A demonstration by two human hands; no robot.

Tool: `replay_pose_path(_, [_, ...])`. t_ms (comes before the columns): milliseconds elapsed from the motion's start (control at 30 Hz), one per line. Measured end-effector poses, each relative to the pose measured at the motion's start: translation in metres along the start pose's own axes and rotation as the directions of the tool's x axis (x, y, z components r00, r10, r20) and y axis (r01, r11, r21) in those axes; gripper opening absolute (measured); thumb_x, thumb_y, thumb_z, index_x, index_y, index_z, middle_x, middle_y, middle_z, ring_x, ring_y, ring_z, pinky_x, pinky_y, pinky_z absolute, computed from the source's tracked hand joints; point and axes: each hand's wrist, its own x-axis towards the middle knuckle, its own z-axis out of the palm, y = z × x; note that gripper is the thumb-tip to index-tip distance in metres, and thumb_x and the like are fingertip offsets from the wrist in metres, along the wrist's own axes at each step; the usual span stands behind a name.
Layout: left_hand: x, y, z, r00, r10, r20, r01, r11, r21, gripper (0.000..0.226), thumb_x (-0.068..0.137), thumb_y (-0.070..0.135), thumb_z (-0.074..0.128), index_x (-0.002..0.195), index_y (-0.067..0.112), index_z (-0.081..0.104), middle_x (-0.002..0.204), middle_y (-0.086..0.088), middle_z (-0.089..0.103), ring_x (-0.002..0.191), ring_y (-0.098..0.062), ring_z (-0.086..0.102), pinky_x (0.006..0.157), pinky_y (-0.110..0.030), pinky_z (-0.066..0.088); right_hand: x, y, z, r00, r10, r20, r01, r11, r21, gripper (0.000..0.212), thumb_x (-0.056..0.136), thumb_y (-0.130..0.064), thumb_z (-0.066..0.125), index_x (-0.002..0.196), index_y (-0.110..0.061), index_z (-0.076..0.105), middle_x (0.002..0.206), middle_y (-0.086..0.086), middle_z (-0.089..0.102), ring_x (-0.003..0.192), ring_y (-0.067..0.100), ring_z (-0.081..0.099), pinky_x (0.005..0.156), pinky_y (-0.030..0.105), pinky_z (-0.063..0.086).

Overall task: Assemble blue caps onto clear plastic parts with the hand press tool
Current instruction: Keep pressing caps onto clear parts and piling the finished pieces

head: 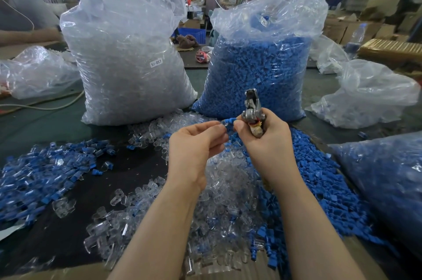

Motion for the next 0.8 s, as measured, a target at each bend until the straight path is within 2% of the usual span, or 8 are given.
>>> replay_pose_path(133, [-0.0016, 0.0015, 0.0008, 0.999, 0.035, 0.007, -0.035, 0.999, 0.014, 0.005, 0.081, 0.003, 0.075, 0.083, 0.007, 0.073, 0.073, -0.008, 0.075, 0.068, -0.013, 0.072, 0.062, -0.021, 0.058, 0.0002, 0.0000, 0.0011, 1.000, 0.013, -0.008, -0.014, 0.999, -0.031, 0.011, 0.087, -0.025, 0.072, 0.084, -0.020, 0.063, 0.071, -0.006, 0.066, 0.069, 0.009, 0.062, 0.069, 0.038, 0.053])
replay_pose_path(300, [-0.0037, 0.0014, 0.0035, 0.989, 0.148, 0.018, -0.149, 0.979, 0.140, 0.005, 0.079, 0.003, 0.077, 0.083, 0.006, 0.075, 0.074, -0.008, 0.075, 0.070, -0.014, 0.072, 0.061, -0.018, 0.056, 0.0010, -0.0008, 0.0032, 0.999, 0.045, 0.005, -0.045, 0.999, -0.018, 0.010, 0.086, -0.024, 0.072, 0.083, -0.022, 0.063, 0.074, -0.007, 0.068, 0.073, 0.011, 0.065, 0.072, 0.043, 0.055])
replay_pose_path(500, [-0.0040, -0.0010, 0.0048, 0.951, 0.310, 0.017, -0.302, 0.911, 0.281, 0.013, 0.078, 0.003, 0.077, 0.078, 0.016, 0.075, 0.071, 0.001, 0.075, 0.070, -0.010, 0.072, 0.068, -0.022, 0.058, 0.0020, -0.0041, 0.0016, 0.997, 0.063, 0.054, -0.065, 0.997, 0.048, 0.006, 0.085, -0.023, 0.070, 0.082, -0.020, 0.065, 0.076, -0.002, 0.068, 0.070, 0.021, 0.062, 0.070, 0.049, 0.054])
replay_pose_path(633, [-0.0024, -0.0047, 0.0044, 0.918, 0.397, 0.014, -0.373, 0.848, 0.376, 0.018, 0.077, 0.006, 0.079, 0.074, 0.023, 0.072, 0.068, 0.010, 0.073, 0.066, -0.003, 0.069, 0.063, -0.016, 0.054, 0.0026, -0.0043, -0.0011, 0.991, 0.077, 0.109, -0.082, 0.996, 0.044, 0.010, 0.086, -0.017, 0.070, 0.080, -0.023, 0.066, 0.076, -0.005, 0.070, 0.073, 0.019, 0.065, 0.073, 0.050, 0.056])
replay_pose_path(700, [-0.0018, -0.0061, 0.0041, 0.907, 0.421, 0.015, -0.392, 0.832, 0.392, 0.017, 0.077, 0.009, 0.080, 0.074, 0.024, 0.072, 0.067, 0.012, 0.072, 0.064, -0.001, 0.069, 0.061, -0.014, 0.052, 0.0035, -0.0039, -0.0020, 0.987, 0.076, 0.141, -0.084, 0.995, 0.050, 0.013, 0.088, -0.014, 0.068, 0.080, -0.025, 0.067, 0.078, -0.006, 0.072, 0.077, 0.017, 0.069, 0.077, 0.048, 0.057])
replay_pose_path(800, [0.0003, -0.0072, 0.0023, 0.901, 0.433, 0.014, -0.400, 0.821, 0.407, 0.015, 0.079, 0.014, 0.080, 0.074, 0.025, 0.072, 0.068, 0.012, 0.073, 0.065, -0.002, 0.069, 0.062, -0.016, 0.054, 0.0045, -0.0033, -0.0047, 0.979, 0.053, 0.198, -0.068, 0.995, 0.069, 0.015, 0.090, -0.012, 0.066, 0.084, -0.026, 0.069, 0.078, -0.010, 0.073, 0.077, 0.007, 0.069, 0.073, 0.024, 0.056])
